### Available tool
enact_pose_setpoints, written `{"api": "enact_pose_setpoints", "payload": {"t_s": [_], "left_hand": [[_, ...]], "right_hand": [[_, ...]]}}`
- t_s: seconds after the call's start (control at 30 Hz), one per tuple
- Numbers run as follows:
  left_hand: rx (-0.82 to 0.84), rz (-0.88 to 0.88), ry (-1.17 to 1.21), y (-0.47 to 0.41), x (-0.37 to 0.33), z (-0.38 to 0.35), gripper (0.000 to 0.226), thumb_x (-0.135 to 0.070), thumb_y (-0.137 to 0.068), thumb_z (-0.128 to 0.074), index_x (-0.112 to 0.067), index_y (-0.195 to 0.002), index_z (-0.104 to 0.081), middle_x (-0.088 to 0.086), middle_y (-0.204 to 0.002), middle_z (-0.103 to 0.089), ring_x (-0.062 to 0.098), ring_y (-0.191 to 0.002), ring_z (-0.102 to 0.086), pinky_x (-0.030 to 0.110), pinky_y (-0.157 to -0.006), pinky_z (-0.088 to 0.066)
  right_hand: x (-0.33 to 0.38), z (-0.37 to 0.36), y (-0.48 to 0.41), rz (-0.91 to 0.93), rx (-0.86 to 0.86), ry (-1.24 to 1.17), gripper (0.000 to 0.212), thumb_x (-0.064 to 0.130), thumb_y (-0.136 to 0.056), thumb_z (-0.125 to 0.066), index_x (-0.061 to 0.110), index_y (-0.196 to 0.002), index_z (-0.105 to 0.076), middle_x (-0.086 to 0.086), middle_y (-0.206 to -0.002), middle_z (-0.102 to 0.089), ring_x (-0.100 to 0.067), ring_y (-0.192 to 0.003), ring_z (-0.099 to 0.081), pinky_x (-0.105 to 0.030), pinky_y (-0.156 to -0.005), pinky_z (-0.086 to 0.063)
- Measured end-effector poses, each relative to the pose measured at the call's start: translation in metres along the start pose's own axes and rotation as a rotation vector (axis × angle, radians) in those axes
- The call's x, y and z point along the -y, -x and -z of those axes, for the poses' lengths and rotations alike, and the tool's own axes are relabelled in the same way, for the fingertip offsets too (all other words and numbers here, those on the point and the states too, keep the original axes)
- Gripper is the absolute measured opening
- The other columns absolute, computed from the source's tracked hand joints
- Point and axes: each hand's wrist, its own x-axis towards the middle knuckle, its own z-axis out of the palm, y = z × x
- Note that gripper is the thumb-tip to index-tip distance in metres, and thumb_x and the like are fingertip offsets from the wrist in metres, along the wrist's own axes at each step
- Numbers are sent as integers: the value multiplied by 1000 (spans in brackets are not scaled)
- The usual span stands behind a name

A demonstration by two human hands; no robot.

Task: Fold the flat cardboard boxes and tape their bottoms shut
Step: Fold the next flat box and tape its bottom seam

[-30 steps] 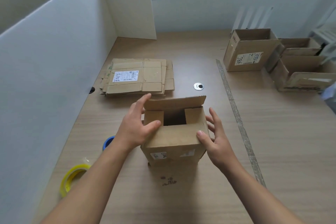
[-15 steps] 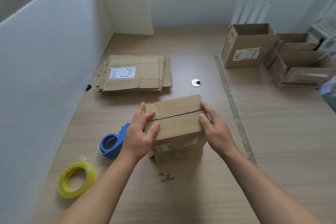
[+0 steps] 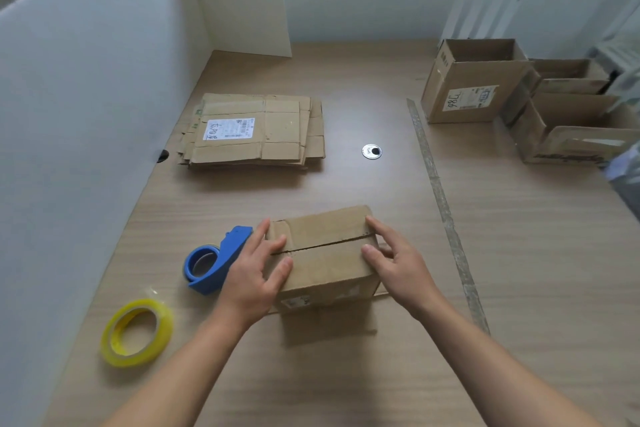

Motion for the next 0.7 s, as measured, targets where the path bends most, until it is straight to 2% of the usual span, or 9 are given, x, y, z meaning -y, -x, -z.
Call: {"api": "enact_pose_setpoints", "payload": {"t_s": [0.07, 0.13, 0.17, 0.23, 0.33, 0.4, 0.47, 0.57, 0.7], "left_hand": [[29, -6, -49, 0, 2, 3, 35, -36, -92, -66, -27, -126, -65, -24, -153, -24, -5, -138, -28, 21, -109, -26], [27, -11, -76, 0, 3, 3, 35, -37, -92, -66, -27, -125, -65, -25, -153, -23, -2, -138, -31, 23, -109, -28], [21, -9, -81, 0, 3, 3, 34, -37, -92, -65, -26, -124, -66, -24, -153, -23, 1, -139, -32, 24, -108, -30], [5, 0, -85, -1, 4, 1, 32, -37, -93, -66, -26, -123, -67, -20, -154, -27, 8, -140, -36, 27, -108, -32], [-9, 12, -84, -2, 2, -1, 31, -36, -92, -67, -23, -120, -67, -7, -158, -33, 15, -140, -39, 29, -108, -33], [-10, 7, -79, -3, 0, -2, 31, -35, -92, -68, -20, -119, -68, -3, -158, -34, 15, -139, -39, 27, -106, -33], [-16, 13, -63, -4, -1, 0, 32, -36, -91, -68, -20, -117, -68, -3, -156, -35, 9, -136, -39, 24, -104, -31], [-3, 16, 2, -5, -1, 6, 30, -35, -91, -68, -21, -118, -68, -6, -151, -39, -2, -130, -37, 21, -105, -30], [-115, 40, 62, -6, 8, 18, 41, -31, -94, -60, -18, -133, -58, -8, -131, -54, 4, -122, -48, 23, -104, -39]], "right_hand": [[-5, -5, 3, -7, 8, 17, 49, 17, -95, -65, 31, -140, -52, 7, -137, -55, -9, -112, -62, -24, -98, -48], [-4, -8, 0, 79, -29, 190, 43, 16, -95, -64, 26, -137, -57, 4, -135, -54, -17, -121, -56, -21, -102, -39], [-2, -10, -2, 142, -44, 313, 39, 16, -95, -63, 24, -133, -60, -1, -137, -52, -22, -127, -50, -24, -107, -34], [5, -14, -5, 207, -54, 543, 35, 19, -94, -61, 23, -130, -62, -11, -146, -44, -32, -140, -33, -43, -115, -29], [18, -25, -5, 323, -39, 817, 47, 40, -92, -60, 26, -137, -56, -14, -161, -24, -37, -151, -6, -59, -119, -12], [24, -36, -6, 392, 83, 887, 57, 51, -95, -52, 27, -146, -46, -10, -165, -14, -33, -153, 0, -56, -122, -6], [26, -48, -8, 388, 198, 946, 60, 58, -99, -38, 34, -153, -31, -1, -167, -8, -21, -154, 1, -47, -123, 3], [24, -51, -12, 346, 182, 962, 56, 61, -99, -31, 47, -153, -23, 10, -166, -9, -9, -152, -1, -36, -120, 10], [25, -50, -16, 309, 175, 960, 52, 61, -98, -30, 55, -149, -22, 14, -164, -8, -7, -151, 2, -33, -117, 13]]}}
